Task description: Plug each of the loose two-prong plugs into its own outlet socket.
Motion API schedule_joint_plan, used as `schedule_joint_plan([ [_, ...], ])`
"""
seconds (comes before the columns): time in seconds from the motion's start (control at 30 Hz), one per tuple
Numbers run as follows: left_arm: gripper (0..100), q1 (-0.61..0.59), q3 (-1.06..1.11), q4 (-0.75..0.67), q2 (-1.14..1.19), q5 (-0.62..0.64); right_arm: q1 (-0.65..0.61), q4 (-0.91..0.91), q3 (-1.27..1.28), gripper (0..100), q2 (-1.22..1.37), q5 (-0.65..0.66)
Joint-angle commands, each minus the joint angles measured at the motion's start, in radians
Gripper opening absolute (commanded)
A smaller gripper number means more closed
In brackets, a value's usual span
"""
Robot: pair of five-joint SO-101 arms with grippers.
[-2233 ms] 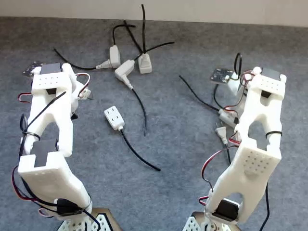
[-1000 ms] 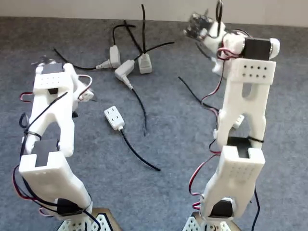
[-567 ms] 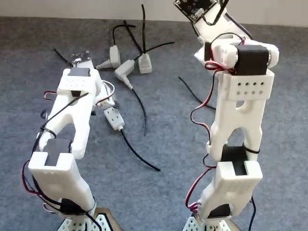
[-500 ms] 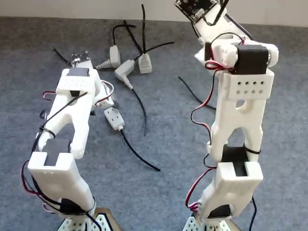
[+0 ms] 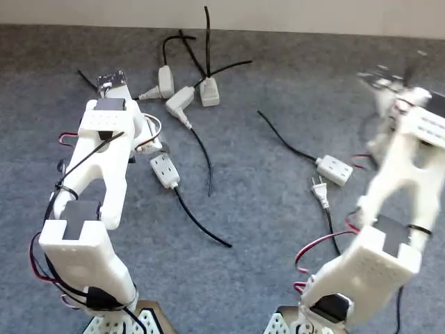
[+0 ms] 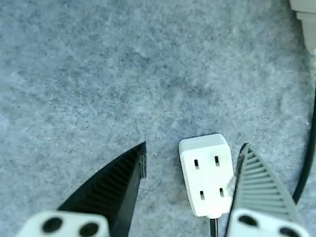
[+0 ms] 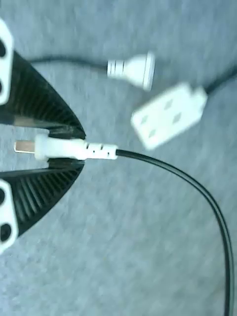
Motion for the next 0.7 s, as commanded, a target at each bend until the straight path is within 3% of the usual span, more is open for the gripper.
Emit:
schedule_joint_plan([
  [0.0,29,-0.005,-0.004,-0.011,-0.008,0.000,0.107,-0.114,0.053,1.9,0.031,0.025],
  [0.33,29,-0.005,-0.004,-0.011,-0.007,0.000,0.240,-0.490,0.140,1.9,0.320,0.018],
  [0.5,29,-0.004,-0.001,-0.029,-0.007,0.000,0.265,-0.504,0.140,2.6,0.329,0.025],
  [0.67,29,0.008,0.036,-0.080,-0.008,0.000,0.298,-0.504,0.148,11.9,0.289,0.026],
])
